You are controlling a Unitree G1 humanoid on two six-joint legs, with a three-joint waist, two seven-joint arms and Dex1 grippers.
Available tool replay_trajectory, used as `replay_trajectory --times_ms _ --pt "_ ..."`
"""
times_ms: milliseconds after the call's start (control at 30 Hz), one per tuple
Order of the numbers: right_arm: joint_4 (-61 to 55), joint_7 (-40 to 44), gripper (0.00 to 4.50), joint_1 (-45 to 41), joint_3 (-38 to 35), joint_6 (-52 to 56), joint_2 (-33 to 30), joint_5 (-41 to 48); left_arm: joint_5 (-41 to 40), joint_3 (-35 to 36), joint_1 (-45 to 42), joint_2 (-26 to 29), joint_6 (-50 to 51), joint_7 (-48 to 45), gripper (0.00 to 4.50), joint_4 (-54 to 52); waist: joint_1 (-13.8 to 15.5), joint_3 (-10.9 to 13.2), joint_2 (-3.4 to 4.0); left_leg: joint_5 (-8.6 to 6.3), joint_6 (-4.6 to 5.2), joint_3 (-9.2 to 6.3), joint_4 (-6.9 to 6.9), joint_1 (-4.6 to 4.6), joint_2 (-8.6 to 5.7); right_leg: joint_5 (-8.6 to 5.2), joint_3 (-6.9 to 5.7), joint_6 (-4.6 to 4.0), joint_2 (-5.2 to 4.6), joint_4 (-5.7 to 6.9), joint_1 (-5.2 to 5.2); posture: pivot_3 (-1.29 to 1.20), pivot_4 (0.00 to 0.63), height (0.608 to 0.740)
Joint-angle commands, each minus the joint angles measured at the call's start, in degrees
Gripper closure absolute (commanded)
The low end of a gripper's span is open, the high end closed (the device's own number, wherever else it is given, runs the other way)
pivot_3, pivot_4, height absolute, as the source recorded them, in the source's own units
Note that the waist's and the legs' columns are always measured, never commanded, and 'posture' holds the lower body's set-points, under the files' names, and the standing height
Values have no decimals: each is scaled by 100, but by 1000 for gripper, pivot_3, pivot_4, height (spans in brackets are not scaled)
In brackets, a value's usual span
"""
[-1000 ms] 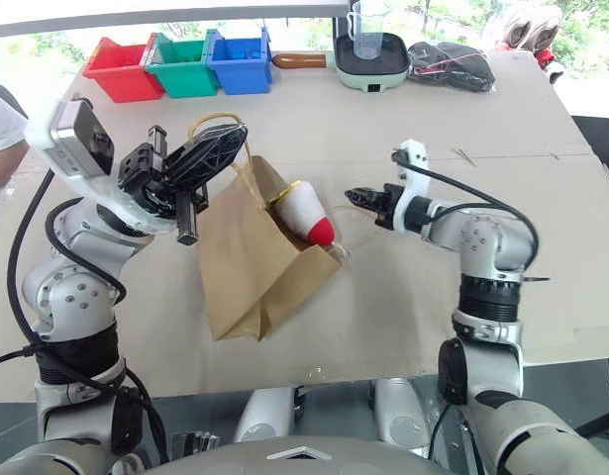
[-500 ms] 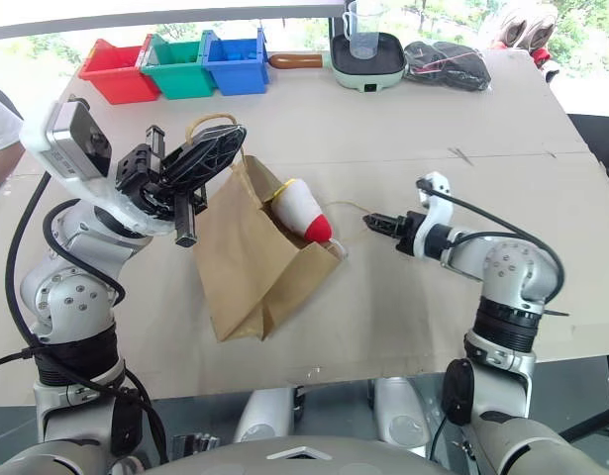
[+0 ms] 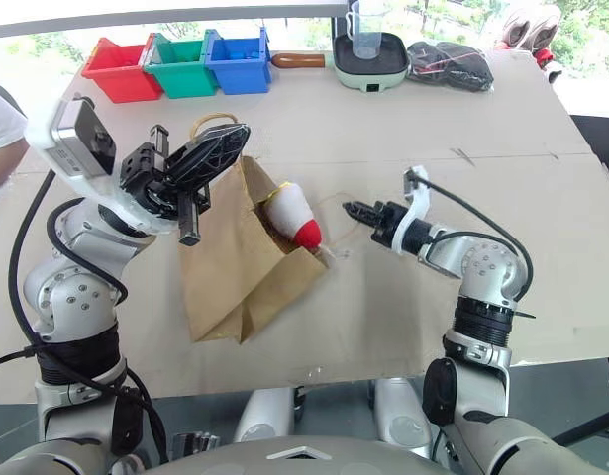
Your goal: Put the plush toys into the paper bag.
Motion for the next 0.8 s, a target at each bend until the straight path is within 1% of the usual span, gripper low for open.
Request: replay_trajectory --times_ms 33,133,200,233,267,300,333,367,433,500,567,700,767,800 --pt "-597 -108 4483 -355 -397 -130 -11 1149 53 240 -231 178 -97 4 4500 244 -5 1 1 0 0 0 0 1 0 0 0 0 0 1 0 0 150 740" --pt "-1042 -676 4483 -822 -585 -317 -192 2359 354 360 -618 454 -294 -260 4500 925 -8 8 10 0 0 -3 0 2 2 -1 -1 0 4 5 -2 0 150 740" --pt "-1311 -1287 4483 -1184 -453 -457 -444 2896 523 374 -912 571 -364 -331 4500 1431 -9 11 15 0 1 -3 -1 0 2 -1 0 0 4 1 -4 0 150 740" --pt "-1414 -1520 4483 -1286 -362 -527 -587 3018 632 333 -1015 606 -371 -338 4500 1644 -4 11 15 0 1 -3 -1 -3 2 -1 0 0 5 1 -5 0 150 740" --pt "-1474 -1705 4483 -1288 -248 -566 -727 3024 755 263 -1061 631 -362 -332 4500 1792 -2 10 13 0 1 -2 -3 -3 1 -1 0 0 4 -2 -5 0 150 740" --pt "-1510 -1781 4483 -1147 -116 -574 -878 2899 1105 23 -993 670 -464 -408 4500 1981 -5 5 6 0 1 -3 -7 -2 1 -1 -1 0 4 -5 -4 0 150 740" --pt "-1532 -1868 4483 -1039 -27 -612 -1001 2919 1418 -165 -955 642 -688 -520 4500 2163 -5 -2 -3 0 2 -2 -11 0 1 -1 0 0 4 -8 -4 0 150 740" --pt "-1562 -1953 4483 -972 46 -685 -1092 2990 1527 -227 -966 554 -760 -502 4500 2303 6 -4 -7 -1 2 -2 -17 3 1 -2 0 -1 4 -9 -1 0 150 740" --pt "-1619 -2121 4483 -938 188 -868 -1243 3055 1498 -187 -1158 371 -725 -364 4500 2509 7 0 -4 -1 2 -1 -20 -3 1 -2 1 -2 3 -11 -5 0 150 740" --pt "-1658 -2079 4483 -740 437 -954 -1447 2723 1705 -308 -1332 286 -749 -360 4500 2756 8 4 -3 0 2 -1 -14 -21 1 -1 2 -1 3 -6 -22 0 150 740" --pt "-1665 -2099 4483 -646 576 -1089 -1566 2679 1953 -433 -1441 243 -910 -435 4500 2925 7 3 -5 1 3 -1 -9 -32 1 0 3 0 3 -2 -35 0 150 740" --pt "-1575 -2596 4483 -1147 615 -1419 -1771 2979 1876 -280 -1926 191 -843 -441 4500 3158 -7 8 -1 1 3 2 -11 -32 1 0 8 0 4 0 -38 0 150 740" --pt "-1508 -2676 4483 -1032 680 -1429 -1925 2862 2088 -314 -2024 241 -974 -474 4500 3429 -3 5 -4 1 3 2 -10 -40 1 0 8 0 4 3 -48 0 150 740" --pt "-1558 -2736 4483 -1077 725 -1454 -1982 2926 2036 -278 -2105 229 -961 -513 4500 3448 0 1 -9 1 3 2 -10 -40 1 0 8 1 5 2 -47 0 150 740"
